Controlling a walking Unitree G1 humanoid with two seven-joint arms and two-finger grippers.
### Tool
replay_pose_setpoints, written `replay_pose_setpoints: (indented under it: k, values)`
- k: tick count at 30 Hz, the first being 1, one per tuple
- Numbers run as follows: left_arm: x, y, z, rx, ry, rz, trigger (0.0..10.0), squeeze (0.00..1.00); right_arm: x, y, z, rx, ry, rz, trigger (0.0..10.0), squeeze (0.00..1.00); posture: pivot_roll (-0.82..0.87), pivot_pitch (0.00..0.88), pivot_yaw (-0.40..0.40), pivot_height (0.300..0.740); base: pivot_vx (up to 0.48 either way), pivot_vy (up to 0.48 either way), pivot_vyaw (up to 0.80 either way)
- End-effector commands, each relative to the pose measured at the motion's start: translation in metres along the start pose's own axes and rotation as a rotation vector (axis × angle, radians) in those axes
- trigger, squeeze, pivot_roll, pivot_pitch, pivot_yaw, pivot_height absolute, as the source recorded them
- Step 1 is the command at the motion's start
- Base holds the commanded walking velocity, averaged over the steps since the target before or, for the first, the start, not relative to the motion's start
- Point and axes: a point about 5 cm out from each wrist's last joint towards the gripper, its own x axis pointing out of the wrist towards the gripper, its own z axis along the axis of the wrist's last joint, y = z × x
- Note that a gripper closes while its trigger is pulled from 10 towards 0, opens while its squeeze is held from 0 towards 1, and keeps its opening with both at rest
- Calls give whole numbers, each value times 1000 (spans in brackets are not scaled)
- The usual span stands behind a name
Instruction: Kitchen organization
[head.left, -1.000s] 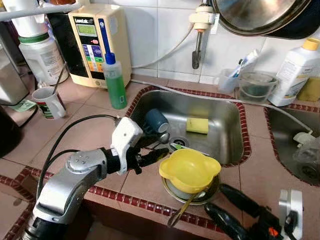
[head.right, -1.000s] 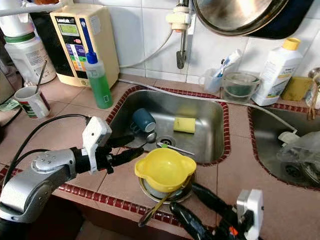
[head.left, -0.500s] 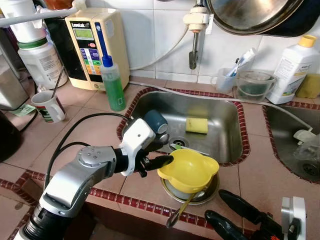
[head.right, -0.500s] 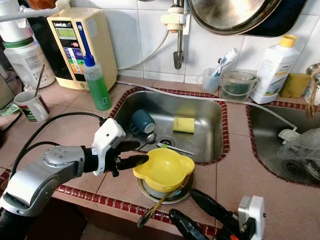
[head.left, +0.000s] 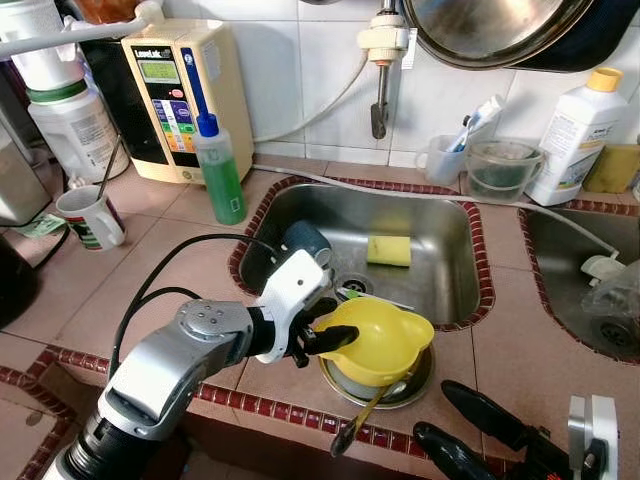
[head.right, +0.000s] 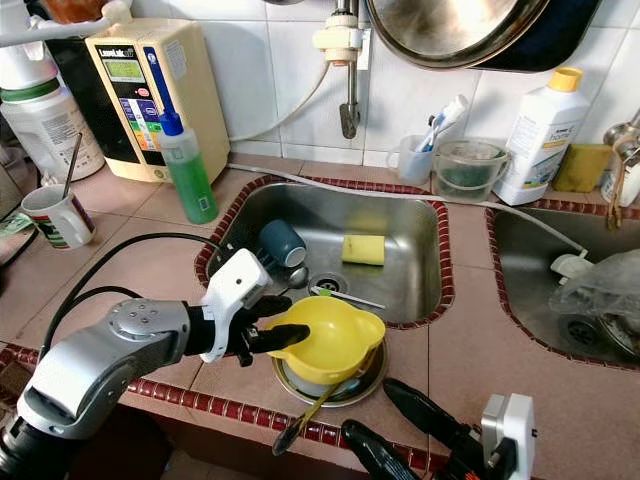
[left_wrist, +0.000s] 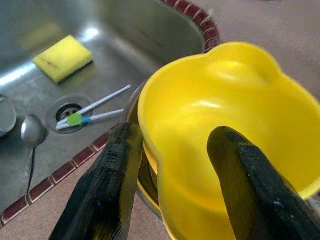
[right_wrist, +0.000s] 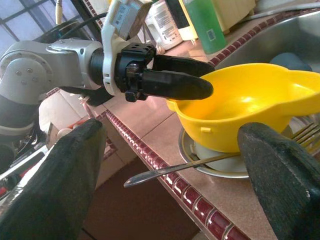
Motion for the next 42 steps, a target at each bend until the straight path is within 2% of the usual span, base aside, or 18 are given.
replay_pose_setpoints:
  k: [1,7,12,13,14,15,16,26,42]
  values:
    - [2,3,1,10,33,32,10000,0,2,5,5,-29,-12,19,10000,0,-141,0,100,740,0,0,0]
    - [7,12,4,-76,91,114,10000,0,1,6,6,-30,-18,13,10000,0,-141,0,100,740,0,0,0]
    - [6,17,6,-116,88,126,10000,0,1,6,5,-32,-20,8,10000,0,-141,4,100,740,0,0,0]
    - [6,17,6,-134,87,117,7843,0,1,5,5,-33,-20,7,10000,0,-141,4,100,740,0,0,0]
    - [4,17,6,-159,81,97,4118,0,1,5,5,-35,-20,6,10000,0,-142,5,100,740,0,0,0]
    - [4,17,6,-159,81,97,4118,0,1,5,5,-35,-20,6,10000,0,-142,5,100,740,0,0,0]
    - [4,17,8,-166,63,85,0,0,1,5,6,-35,-20,5,10000,0,-142,5,100,740,0,0,0]
    - [1,15,13,-142,67,49,0,0,2,3,7,-40,-20,5,10000,0,-136,6,97,740,0,0,0]
    - [0,12,7,-137,111,29,0,0,1,3,8,-45,-13,4,10000,0,-132,13,95,740,0,0,0]
